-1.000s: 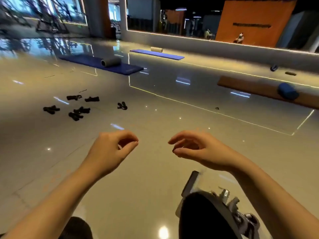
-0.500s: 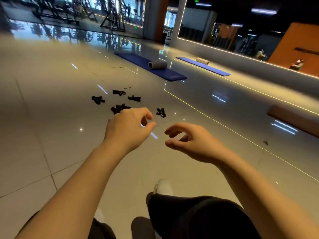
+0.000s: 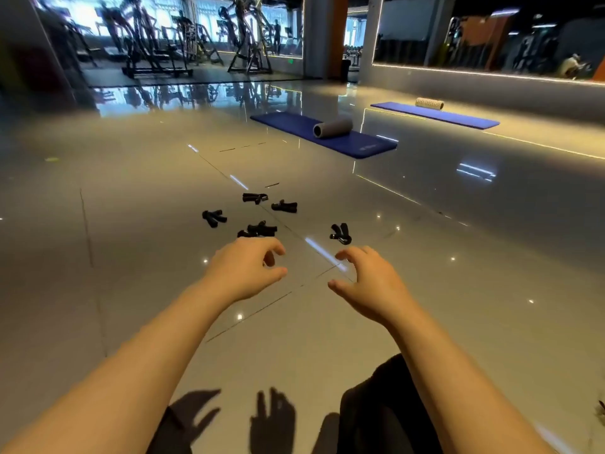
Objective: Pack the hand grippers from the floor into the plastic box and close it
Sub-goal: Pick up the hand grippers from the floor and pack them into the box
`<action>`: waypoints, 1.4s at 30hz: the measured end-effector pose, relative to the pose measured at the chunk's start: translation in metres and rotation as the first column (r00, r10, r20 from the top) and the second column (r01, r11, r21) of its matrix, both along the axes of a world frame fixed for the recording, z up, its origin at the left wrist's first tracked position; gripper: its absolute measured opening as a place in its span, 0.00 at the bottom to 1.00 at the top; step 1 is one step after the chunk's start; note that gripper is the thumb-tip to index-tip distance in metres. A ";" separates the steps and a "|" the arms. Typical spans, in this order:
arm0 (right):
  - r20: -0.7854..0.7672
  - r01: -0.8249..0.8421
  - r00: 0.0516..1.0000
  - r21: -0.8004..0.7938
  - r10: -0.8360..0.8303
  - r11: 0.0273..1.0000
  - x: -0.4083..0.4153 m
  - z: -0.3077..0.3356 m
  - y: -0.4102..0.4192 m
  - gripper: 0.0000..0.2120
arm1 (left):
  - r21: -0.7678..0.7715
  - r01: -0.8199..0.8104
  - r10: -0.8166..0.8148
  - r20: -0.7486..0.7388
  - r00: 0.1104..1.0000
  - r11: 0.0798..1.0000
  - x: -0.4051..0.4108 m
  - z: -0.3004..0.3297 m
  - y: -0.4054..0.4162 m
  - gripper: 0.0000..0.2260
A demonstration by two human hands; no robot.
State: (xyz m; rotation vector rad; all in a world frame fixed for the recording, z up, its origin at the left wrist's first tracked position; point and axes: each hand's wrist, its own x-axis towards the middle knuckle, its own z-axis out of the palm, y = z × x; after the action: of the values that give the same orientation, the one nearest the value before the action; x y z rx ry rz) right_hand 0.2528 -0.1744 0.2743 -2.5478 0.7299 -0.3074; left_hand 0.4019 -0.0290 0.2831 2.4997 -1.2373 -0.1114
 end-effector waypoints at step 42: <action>-0.781 -0.611 0.512 -0.041 0.356 0.790 0.543 -0.259 -0.241 0.35 | 0.617 0.120 -0.064 -0.113 0.992 0.778 0.518 -0.260 -0.223 0.26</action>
State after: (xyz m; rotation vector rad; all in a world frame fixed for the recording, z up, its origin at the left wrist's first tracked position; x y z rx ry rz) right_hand 0.7954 -0.4152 0.0152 -3.0309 0.1340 0.9692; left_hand 0.9197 -0.2516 0.0233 2.9257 -1.4678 -0.7680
